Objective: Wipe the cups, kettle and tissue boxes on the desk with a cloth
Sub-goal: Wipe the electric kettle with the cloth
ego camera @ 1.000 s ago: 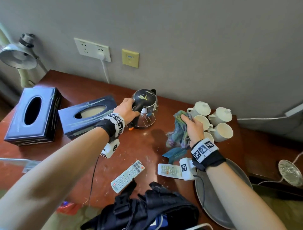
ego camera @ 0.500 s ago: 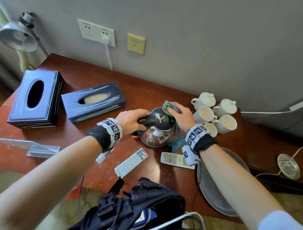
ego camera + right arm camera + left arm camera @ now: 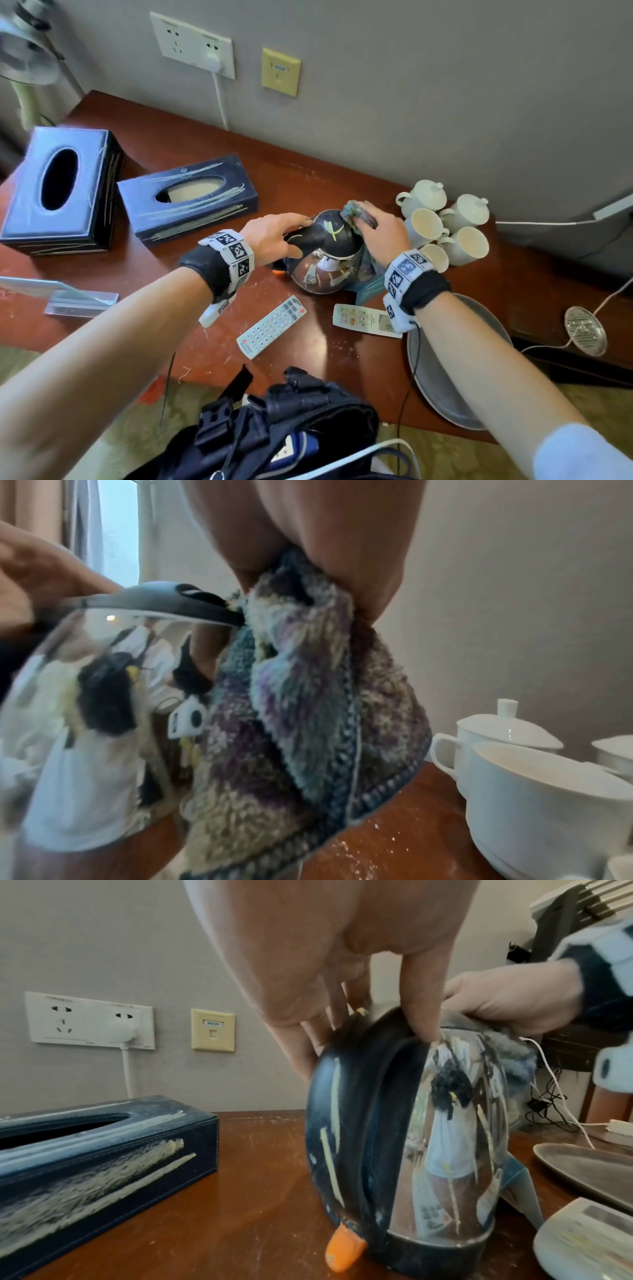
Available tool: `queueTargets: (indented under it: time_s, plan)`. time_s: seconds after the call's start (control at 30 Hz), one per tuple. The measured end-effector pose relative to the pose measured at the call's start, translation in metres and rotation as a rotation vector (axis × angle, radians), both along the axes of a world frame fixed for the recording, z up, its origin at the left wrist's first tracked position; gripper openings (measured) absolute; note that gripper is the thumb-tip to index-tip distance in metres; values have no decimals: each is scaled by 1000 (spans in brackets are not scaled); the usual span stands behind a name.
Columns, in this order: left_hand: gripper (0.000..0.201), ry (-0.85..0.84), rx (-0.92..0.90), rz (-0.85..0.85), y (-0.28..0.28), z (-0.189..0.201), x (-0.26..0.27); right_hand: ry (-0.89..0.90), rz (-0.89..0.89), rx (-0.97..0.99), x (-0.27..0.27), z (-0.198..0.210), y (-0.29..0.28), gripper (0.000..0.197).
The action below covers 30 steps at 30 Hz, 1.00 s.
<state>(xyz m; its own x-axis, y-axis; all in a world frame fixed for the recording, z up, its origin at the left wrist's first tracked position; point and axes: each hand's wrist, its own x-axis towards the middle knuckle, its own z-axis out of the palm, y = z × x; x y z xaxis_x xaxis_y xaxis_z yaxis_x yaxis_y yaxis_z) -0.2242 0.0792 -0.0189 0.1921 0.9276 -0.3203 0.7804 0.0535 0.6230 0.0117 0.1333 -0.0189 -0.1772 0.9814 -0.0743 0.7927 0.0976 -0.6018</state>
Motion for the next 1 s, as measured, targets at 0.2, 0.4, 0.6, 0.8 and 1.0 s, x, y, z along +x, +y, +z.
queueTargets:
  time_s: [0.2, 0.4, 0.6, 0.8, 1.0]
  plan:
    - [62, 41, 26, 1, -3, 2, 4, 6, 48, 33, 12, 6, -26, 40]
    - [63, -16, -7, 1, -1, 5, 1, -124, 162, 101, 18, 9, -25, 39]
    - [62, 43, -21, -7, -2, 6, 2, -23, -2, 63, -4, 22, 12, 37]
    - [62, 36, -23, 9, -1, 6, 1, -123, 389, 109, -14, 20, -8, 38]
    - [60, 9, -32, 15, 1, 3, 0, -159, 505, 269, 3, -2, -33, 46]
